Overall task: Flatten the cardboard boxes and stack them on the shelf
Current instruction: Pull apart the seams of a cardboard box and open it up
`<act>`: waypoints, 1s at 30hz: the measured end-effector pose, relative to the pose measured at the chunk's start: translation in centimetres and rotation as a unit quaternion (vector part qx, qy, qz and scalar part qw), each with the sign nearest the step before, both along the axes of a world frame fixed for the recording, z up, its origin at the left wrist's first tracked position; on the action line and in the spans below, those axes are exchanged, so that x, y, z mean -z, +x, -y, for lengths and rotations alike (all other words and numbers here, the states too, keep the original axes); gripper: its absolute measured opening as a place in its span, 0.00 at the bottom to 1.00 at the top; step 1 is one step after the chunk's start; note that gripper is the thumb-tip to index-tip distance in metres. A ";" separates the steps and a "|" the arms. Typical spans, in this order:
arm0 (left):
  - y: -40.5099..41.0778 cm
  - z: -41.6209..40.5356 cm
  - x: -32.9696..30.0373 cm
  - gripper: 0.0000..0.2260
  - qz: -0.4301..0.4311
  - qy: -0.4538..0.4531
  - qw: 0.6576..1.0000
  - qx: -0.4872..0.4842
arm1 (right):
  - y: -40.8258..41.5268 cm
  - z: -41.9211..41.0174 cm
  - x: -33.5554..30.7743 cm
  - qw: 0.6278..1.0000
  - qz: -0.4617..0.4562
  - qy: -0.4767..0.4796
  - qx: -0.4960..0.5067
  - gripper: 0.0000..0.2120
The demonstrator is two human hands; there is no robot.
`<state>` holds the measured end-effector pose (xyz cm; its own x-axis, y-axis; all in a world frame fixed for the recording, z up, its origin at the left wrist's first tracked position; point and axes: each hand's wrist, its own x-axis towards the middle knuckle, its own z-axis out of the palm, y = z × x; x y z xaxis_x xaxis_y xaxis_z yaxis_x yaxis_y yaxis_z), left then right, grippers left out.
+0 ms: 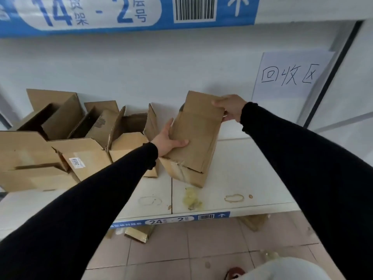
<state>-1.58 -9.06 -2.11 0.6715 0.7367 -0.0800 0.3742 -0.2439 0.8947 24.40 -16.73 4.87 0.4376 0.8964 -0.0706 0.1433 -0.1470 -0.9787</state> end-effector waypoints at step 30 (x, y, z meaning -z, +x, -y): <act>9.9 -4.4 1.8 0.33 -0.330 0.340 0.868 0.146 | 4.4 -4.5 9.3 0.995 0.007 0.016 0.094 0.17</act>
<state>8.33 -4.67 -3.96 0.8105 0.5709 -0.1310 0.5846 -0.8024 0.1202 28.82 -12.18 -4.46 0.5991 0.7998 -0.0363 0.1303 -0.1421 -0.9812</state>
